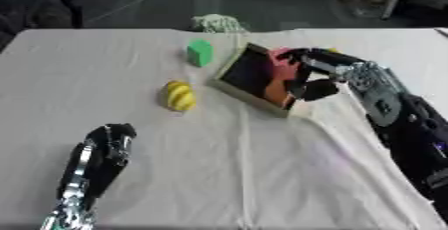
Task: Pick up objects on the table and place them in the box.
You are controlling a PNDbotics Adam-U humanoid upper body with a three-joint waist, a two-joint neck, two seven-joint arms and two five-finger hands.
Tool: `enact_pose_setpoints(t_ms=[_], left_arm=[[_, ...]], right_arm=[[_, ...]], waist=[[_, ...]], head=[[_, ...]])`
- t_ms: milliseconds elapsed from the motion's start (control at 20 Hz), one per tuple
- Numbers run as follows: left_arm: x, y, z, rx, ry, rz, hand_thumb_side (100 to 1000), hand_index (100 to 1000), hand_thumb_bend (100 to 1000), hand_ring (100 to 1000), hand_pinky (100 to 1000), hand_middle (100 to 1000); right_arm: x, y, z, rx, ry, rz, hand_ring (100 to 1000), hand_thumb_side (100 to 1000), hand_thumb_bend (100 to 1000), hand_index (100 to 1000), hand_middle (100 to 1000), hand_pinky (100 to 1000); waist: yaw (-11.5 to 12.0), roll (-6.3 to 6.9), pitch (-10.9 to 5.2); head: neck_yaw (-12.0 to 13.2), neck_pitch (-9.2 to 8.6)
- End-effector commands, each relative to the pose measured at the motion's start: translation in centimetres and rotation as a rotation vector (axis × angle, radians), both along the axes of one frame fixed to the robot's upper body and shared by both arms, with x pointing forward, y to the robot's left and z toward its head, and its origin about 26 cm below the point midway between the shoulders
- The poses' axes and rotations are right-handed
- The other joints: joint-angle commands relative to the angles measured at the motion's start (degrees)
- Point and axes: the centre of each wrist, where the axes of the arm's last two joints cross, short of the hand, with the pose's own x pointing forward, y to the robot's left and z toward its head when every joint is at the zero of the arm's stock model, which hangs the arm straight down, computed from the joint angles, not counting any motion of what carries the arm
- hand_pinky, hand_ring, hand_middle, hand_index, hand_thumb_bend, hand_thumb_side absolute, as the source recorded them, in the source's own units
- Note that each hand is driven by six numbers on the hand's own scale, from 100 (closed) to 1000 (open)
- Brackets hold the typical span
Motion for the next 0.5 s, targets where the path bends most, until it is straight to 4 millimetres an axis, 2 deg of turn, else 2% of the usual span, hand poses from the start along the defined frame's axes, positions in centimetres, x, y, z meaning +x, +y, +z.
enact_pose_setpoints(t_ms=[50,300,500], left_arm=[[0.2,0.2,0.7,0.005,-0.025,0.004,585,571,123,698,714,626],[0.2,0.3,0.8,0.009,-0.028,0.005,585,571,124,699,714,626],[0.2,0.3,0.8,0.012,-0.028,-0.002,584,571,123,699,714,626]], right_arm=[[0.5,-2.9,2.8,0.050,-0.088,-0.128,906,198,100,990,946,857],[0.9,-7.1,1.9,0.092,-0.081,-0.374,919,225,100,990,952,862],[1.1,-8.9,0.1,0.111,-0.053,-0.538,926,279,100,991,952,867]], waist=[[-0.1,0.05,-0.62],[0.2,-0.05,-0.42],[1.1,0.01,-0.40]], head=[[0.0,0.27],[0.0,0.27],[-0.6,0.27]])
